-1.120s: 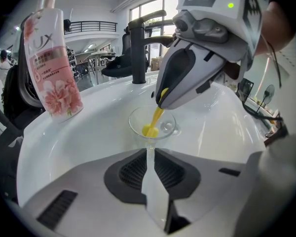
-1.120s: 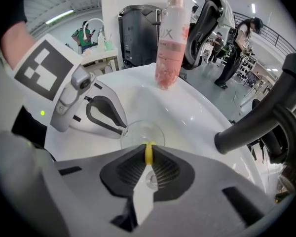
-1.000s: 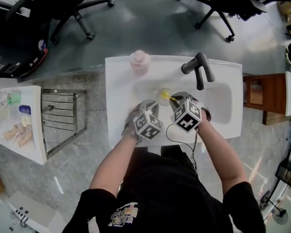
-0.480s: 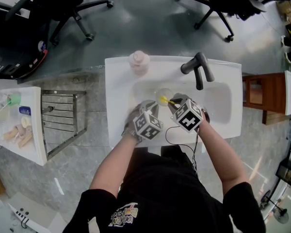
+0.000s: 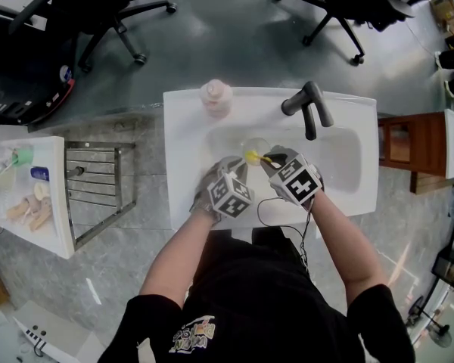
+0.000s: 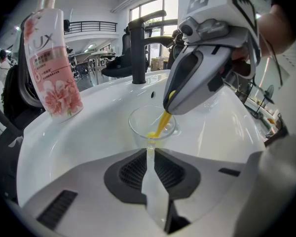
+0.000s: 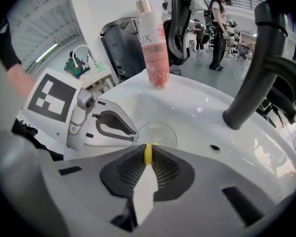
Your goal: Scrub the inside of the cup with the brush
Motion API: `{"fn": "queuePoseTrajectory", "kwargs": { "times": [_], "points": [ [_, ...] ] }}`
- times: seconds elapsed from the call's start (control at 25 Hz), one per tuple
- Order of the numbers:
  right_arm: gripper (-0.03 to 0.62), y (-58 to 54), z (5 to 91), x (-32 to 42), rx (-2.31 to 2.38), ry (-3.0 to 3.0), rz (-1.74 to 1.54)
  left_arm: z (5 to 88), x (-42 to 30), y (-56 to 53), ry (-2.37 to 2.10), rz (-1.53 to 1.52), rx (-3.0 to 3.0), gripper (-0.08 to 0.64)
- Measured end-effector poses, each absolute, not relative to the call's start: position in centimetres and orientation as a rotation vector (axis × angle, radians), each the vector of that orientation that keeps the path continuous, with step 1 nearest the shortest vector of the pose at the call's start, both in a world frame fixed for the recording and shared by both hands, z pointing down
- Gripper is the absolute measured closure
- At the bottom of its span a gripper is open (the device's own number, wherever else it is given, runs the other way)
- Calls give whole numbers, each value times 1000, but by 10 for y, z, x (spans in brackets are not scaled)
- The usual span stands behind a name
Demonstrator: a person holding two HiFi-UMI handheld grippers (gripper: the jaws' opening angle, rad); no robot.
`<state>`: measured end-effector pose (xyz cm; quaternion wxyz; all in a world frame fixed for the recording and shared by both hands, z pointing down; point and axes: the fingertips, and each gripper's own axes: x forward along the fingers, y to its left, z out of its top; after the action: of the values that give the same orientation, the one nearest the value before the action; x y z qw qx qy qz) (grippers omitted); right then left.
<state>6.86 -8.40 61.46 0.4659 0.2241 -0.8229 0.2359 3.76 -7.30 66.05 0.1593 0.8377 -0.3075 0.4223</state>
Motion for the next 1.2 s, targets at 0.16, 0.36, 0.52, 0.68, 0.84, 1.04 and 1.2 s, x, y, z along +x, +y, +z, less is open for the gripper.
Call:
{"fn": "queuePoseTrajectory", "kwargs": {
  "times": [0.16,0.36,0.52,0.68,0.84,1.04,1.2],
  "points": [
    [555,-91,604,67,581,-2056,590,661,38,-73,-876,1205,2394,517],
    [554,-99,588,66,615,-2094,584,660,38,-73,-873,1206,2393,517],
    [555,-107,576,71,675,-2116,577,660,39,-73,-873,1206,2393,517],
    [555,-112,570,78,752,-2121,574,661,38,-72,-873,1206,2393,517],
    [554,-113,566,90,805,-2104,577,661,38,-72,-872,1204,2389,517],
    [554,-108,561,101,828,-2087,576,661,38,-72,-874,1199,2385,517],
    [555,-97,559,108,836,-2076,589,661,37,-71,-872,1192,2376,517]
  ]
}}
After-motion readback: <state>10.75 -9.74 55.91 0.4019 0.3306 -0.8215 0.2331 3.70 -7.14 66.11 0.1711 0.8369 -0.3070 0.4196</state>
